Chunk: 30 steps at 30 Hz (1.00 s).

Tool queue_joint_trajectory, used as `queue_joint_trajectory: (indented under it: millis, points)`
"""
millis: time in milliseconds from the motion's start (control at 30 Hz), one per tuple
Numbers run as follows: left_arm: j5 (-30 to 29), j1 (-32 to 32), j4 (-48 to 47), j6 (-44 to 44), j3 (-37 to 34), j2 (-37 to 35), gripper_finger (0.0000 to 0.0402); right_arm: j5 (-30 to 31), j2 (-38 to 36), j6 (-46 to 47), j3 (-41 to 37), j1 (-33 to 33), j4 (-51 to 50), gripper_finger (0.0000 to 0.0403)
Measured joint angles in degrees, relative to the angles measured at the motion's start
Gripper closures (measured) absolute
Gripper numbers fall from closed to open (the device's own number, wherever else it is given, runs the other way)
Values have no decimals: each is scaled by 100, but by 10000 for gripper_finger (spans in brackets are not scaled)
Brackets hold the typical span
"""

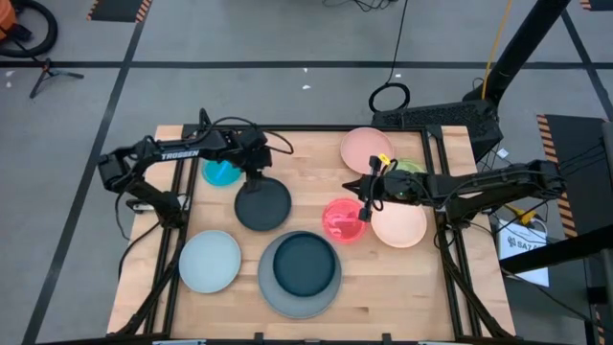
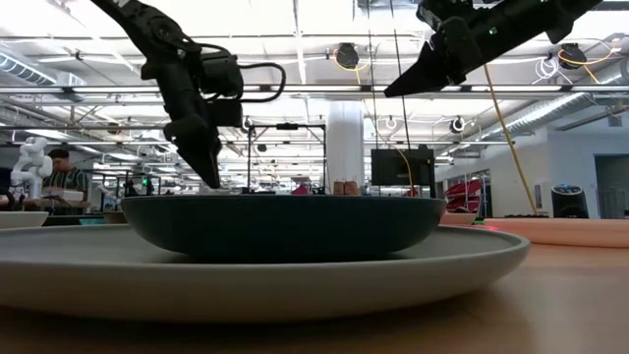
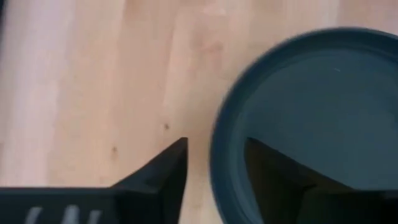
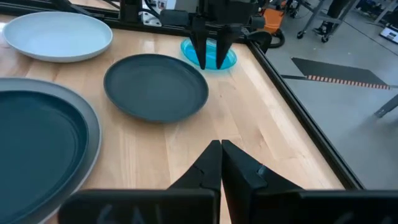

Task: Stack plastic plates
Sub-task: Stack the black plate on top of the dark blue plate

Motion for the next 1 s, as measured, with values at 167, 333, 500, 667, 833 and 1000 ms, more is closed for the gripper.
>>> queue_joint_trajectory:
  millis: [167,333,500,667,833,1000]
  points:
    - [-18,65,75,-36,0,6,189,4,0,-2,-1,0,0,401]
    - [-14,85,86,-49,-2,309,186,8,0,43,-1,0,0,401]
    - [-16,85,96,-33,-4,758,186,9,0,68,-2,0,-7,401]
    - [-19,85,106,7,-4,1038,186,9,0,68,0,0,-15,401]
    - [-5,74,114,28,-2,1235,194,11,0,57,0,0,-22,401]
    - [19,74,91,166,4,1287,254,11,0,49,0,0,-29,401]
